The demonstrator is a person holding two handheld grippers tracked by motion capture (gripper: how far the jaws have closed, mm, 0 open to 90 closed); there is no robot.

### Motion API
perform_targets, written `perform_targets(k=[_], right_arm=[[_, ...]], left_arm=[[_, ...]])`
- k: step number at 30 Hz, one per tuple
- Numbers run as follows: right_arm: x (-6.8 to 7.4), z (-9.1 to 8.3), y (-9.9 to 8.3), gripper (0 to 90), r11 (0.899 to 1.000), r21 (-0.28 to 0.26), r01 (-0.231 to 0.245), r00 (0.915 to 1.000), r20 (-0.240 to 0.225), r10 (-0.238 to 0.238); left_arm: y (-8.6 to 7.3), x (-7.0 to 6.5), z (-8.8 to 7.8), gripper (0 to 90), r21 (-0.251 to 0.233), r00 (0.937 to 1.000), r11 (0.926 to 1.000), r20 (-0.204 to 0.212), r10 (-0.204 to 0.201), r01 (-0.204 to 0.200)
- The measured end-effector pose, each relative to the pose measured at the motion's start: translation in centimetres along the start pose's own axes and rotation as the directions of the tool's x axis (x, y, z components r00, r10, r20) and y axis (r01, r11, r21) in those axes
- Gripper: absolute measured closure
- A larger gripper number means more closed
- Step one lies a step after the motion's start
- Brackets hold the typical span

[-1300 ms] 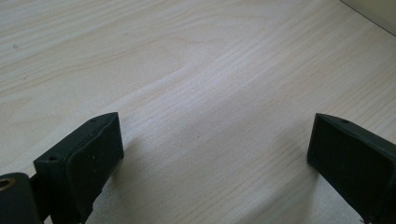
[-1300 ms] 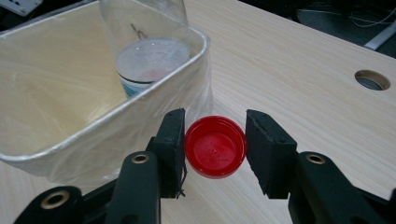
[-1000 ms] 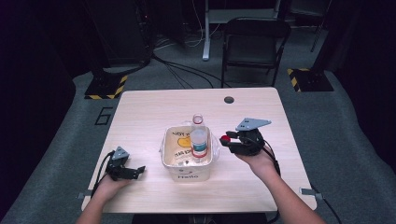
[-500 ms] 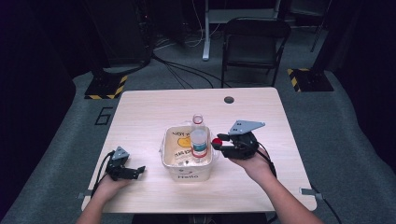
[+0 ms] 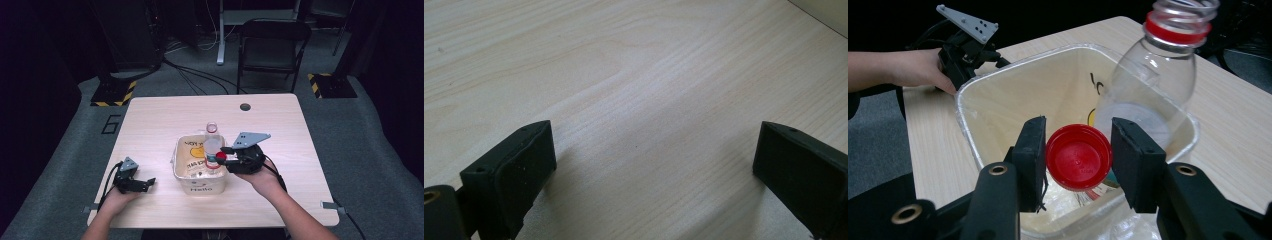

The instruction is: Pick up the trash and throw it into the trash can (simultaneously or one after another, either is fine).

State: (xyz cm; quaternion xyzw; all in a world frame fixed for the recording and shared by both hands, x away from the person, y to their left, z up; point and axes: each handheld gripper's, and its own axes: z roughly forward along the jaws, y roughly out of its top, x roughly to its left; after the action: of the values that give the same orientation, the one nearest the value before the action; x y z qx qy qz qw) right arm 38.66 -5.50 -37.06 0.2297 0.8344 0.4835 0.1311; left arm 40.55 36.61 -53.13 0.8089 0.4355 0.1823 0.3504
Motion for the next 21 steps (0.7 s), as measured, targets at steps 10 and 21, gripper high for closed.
perform_targets(k=[10, 21], right_arm=[[0.7, 1.8, -0.4, 57.9, 0.999, 0.030, 0.023, 0.9997, 0.000, -0.024], [0.9, 3.7, -1.0, 57.7, 0.998, 0.052, 0.023, 0.9997, 0.001, -0.023]], left_arm=[[0.0, 0.0, 0.0, 3.4, 0.001, 1.0000, 1.0000, 0.000, 0.001, -0.001], [-0.2, -0.1, -0.1, 3.4, -0.005, 1.0000, 1.0000, 0.007, 0.000, 0.000]])
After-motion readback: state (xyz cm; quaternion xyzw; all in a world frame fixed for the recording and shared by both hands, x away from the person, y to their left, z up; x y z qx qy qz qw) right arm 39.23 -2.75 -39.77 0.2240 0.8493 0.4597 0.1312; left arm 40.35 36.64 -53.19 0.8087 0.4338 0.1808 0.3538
